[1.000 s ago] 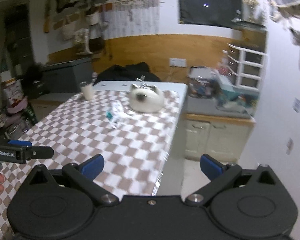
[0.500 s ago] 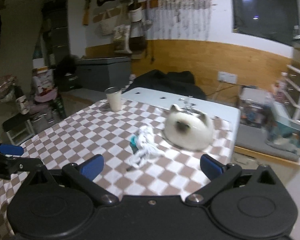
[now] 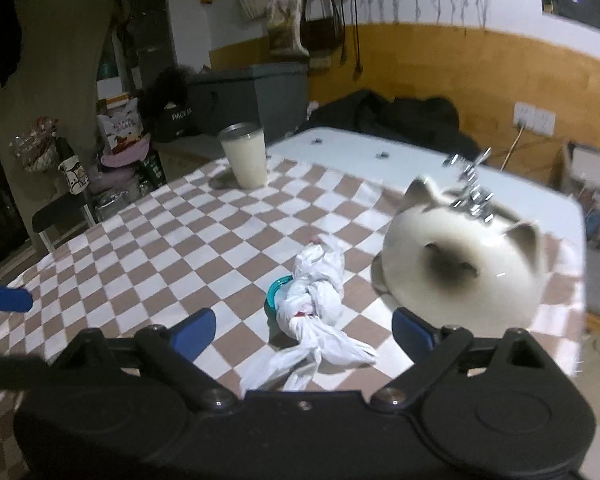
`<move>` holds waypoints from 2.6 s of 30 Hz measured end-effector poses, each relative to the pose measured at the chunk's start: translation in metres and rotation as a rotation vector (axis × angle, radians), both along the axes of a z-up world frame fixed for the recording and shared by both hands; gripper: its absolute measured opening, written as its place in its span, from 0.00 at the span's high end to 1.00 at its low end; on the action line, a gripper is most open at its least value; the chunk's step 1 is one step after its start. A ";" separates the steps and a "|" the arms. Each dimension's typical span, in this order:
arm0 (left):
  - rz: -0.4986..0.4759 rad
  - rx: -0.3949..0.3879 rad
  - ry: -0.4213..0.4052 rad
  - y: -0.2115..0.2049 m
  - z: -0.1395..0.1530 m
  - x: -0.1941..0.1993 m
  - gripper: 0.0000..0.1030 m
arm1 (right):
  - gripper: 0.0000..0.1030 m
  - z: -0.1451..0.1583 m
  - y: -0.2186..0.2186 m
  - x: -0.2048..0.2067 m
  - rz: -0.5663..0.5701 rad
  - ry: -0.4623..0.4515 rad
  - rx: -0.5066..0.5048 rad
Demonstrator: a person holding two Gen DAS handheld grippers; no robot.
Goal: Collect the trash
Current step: 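Grasp the white plastic bag with right tool while left tool grasps teal cap, then carry the white bag and teal cap with both tools over the bin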
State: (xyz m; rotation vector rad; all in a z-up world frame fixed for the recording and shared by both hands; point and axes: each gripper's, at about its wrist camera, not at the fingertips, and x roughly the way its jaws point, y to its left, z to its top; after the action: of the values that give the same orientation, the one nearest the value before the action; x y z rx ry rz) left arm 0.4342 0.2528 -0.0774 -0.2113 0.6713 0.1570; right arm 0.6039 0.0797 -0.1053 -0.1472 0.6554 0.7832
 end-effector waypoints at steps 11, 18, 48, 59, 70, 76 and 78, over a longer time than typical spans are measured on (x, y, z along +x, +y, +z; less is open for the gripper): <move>-0.052 0.017 0.040 0.005 -0.037 0.048 0.15 | 0.20 -0.064 0.039 0.055 -0.014 0.135 0.021; -0.107 0.035 0.051 0.002 -0.062 0.085 0.25 | 0.50 -0.071 0.020 0.054 -0.018 0.156 0.048; -0.040 0.062 0.041 -0.034 -0.082 0.115 0.52 | 0.52 -0.061 -0.098 -0.016 -0.181 0.242 0.075; 0.025 0.042 0.030 -0.046 -0.023 0.024 0.52 | 0.52 -0.023 -0.100 -0.057 -0.173 0.185 0.057; 0.022 0.028 0.025 -0.062 0.017 -0.061 0.52 | 0.52 0.023 -0.109 -0.123 -0.191 0.128 0.039; -0.002 0.028 0.005 -0.072 0.034 -0.101 0.52 | 0.52 0.044 -0.117 -0.166 -0.214 0.101 0.024; -0.004 0.020 -0.003 -0.073 0.039 -0.115 0.52 | 0.51 0.050 -0.119 -0.181 -0.219 0.094 0.020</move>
State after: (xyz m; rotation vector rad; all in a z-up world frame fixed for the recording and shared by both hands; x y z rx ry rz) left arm 0.3194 0.1799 -0.0388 -0.1909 0.6673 0.1593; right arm 0.4228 -0.0391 -0.0557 -0.0192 0.7385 0.5879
